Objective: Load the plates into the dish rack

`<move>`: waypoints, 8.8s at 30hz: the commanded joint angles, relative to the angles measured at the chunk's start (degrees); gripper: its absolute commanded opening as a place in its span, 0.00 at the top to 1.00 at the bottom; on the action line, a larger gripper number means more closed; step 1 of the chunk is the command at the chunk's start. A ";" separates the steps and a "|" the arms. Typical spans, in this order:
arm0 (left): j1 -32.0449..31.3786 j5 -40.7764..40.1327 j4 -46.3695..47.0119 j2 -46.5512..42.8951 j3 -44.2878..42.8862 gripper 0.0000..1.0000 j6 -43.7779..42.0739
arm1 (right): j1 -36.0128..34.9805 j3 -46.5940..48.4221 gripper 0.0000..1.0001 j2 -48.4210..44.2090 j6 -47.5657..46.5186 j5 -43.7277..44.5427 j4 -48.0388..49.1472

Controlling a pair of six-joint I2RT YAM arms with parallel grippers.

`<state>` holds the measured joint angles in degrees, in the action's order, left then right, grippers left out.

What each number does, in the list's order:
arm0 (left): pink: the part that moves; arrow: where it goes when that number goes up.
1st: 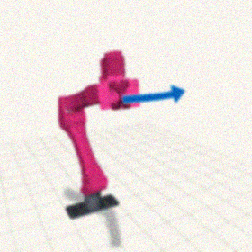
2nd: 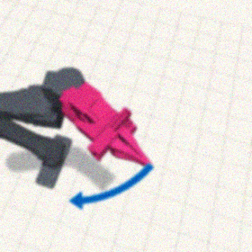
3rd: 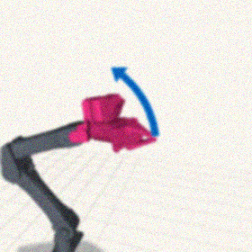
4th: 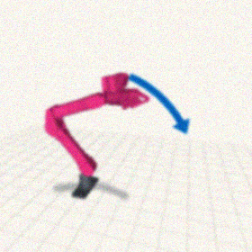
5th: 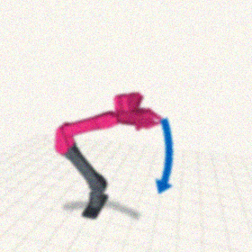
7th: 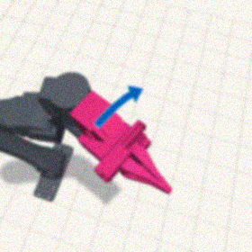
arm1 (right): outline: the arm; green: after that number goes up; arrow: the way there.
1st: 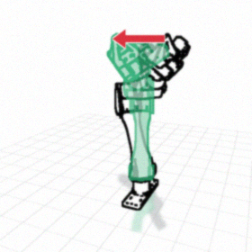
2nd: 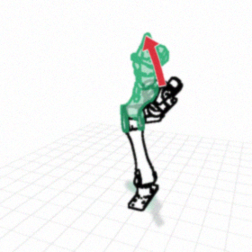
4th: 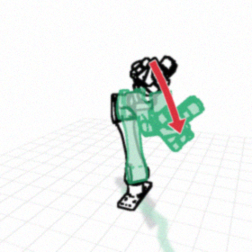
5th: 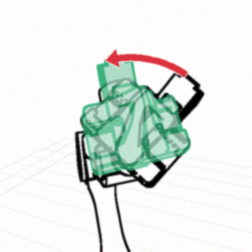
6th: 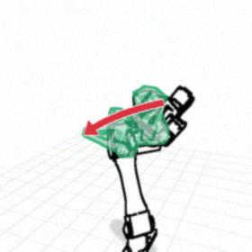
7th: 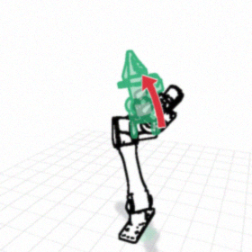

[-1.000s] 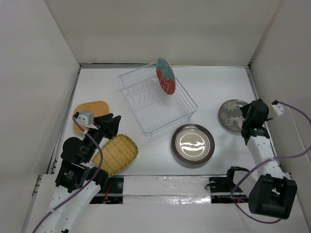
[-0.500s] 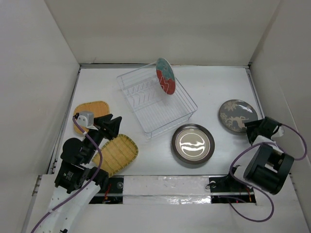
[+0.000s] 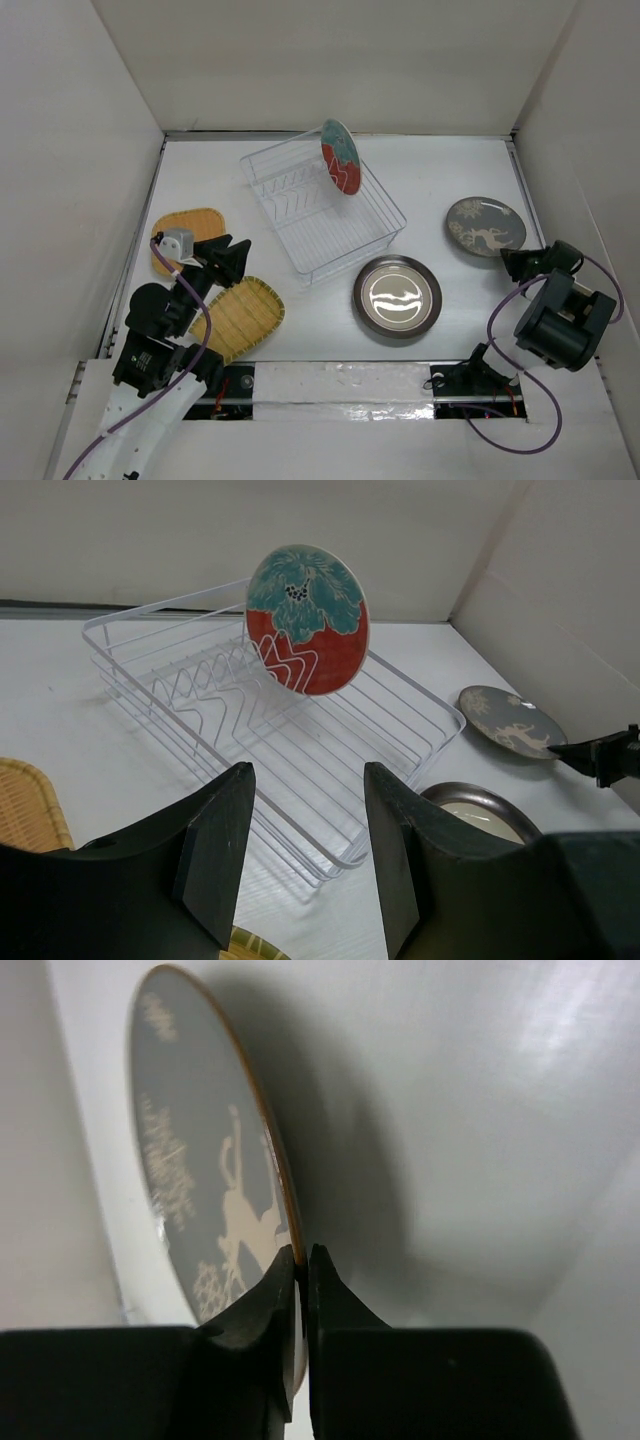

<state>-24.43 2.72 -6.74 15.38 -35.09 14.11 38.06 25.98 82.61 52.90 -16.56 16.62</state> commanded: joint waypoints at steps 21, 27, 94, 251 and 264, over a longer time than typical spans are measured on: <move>-0.36 0.44 2.44 4.40 -0.06 0.55 -0.05 | -20.20 18.56 1.00 -33.92 -10.44 14.71 -4.23; -0.36 -0.61 2.09 5.10 -0.15 0.55 -0.13 | -49.45 46.06 1.00 -20.05 -28.62 28.05 -12.39; -0.36 -0.70 1.91 6.34 -0.24 0.55 -0.05 | -67.16 46.92 0.70 -4.09 -34.11 30.36 -23.30; -0.36 -4.92 2.00 10.20 -0.42 0.56 -0.40 | -75.94 87.50 1.00 34.91 -60.99 45.86 -23.49; 1.75 -3.77 2.00 12.66 -0.86 0.56 -0.57 | -72.52 85.47 0.77 36.66 -47.99 29.75 -30.16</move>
<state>-23.00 -1.56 -6.70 27.03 -35.11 14.00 -35.48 112.86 119.33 -3.09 19.44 -11.90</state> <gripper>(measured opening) 0.442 0.220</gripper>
